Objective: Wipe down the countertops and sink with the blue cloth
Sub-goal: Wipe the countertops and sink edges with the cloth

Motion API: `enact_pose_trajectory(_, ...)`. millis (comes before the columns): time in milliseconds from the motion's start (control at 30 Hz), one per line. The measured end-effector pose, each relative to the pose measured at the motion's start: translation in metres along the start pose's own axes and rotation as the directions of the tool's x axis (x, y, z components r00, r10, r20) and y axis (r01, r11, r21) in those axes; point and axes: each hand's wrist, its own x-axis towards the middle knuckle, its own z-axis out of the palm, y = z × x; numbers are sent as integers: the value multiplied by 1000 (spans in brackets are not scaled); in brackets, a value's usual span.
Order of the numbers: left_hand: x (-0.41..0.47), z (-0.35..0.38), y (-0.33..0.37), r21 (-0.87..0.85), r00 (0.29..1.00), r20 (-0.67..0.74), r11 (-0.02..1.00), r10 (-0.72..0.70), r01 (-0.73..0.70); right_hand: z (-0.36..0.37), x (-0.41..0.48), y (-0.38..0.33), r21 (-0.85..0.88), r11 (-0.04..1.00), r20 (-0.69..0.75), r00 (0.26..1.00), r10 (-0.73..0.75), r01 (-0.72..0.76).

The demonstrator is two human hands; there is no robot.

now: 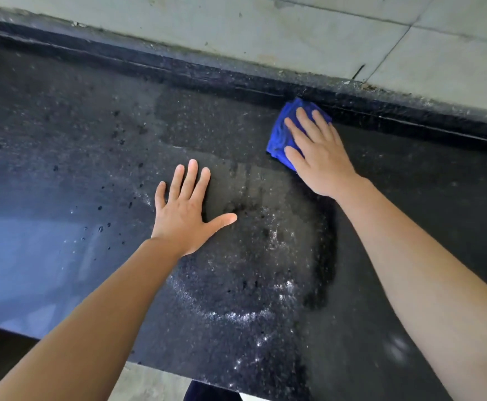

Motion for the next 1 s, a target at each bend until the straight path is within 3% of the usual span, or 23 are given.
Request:
enact_pose_trajectory(100, -3, 2, 3, 7, 1000, -16, 1000, -4, 4, 17, -50, -6, -64, 997, -22, 999, 43, -44)
enact_pose_trajectory(267, -6, -4, 7, 25, 999, -30, 999, -22, 23, 59, -138, -57, -108, 976, 83, 980, -182, 191)
enact_pose_trajectory(400, -28, 3, 17, -109, 993, -80, 991, -85, 76, 57, -154, -41, -86, 950, 153, 946, -286, 301)
enact_pose_trajectory(567, -81, 22, -2, -139, 976, -172, 984, -135, 111, 35, -81, -17, -85, 995, 55, 997, -55, 60)
enact_pose_trajectory(667, -101, 27, -21, -157, 962, -171, 970, -210, 184, 32, -39, -54, -31, 998, 35, 998, 54, -53)
enact_pose_trajectory(733, -108, 27, -32, -166, 955, -160, 960, -251, 224, 44, -41, -99, -17, 1000, 11, 1000, -18, 18)
enact_pose_trajectory(833, -110, 26, -44, -150, 945, -149, 951, -292, 271, 72, -78, -148, -53, 960, 58, 961, -271, 274)
enact_pose_trajectory(933, -104, 26, -49, -117, 948, -132, 954, -290, 276, 75, -91, -127, -83, 912, 88, 914, -395, 402)
enact_pose_trajectory(1000, -97, 26, -48, -101, 955, -94, 957, -281, 272, 66, -87, -93, -107, 910, 98, 915, -391, 400)
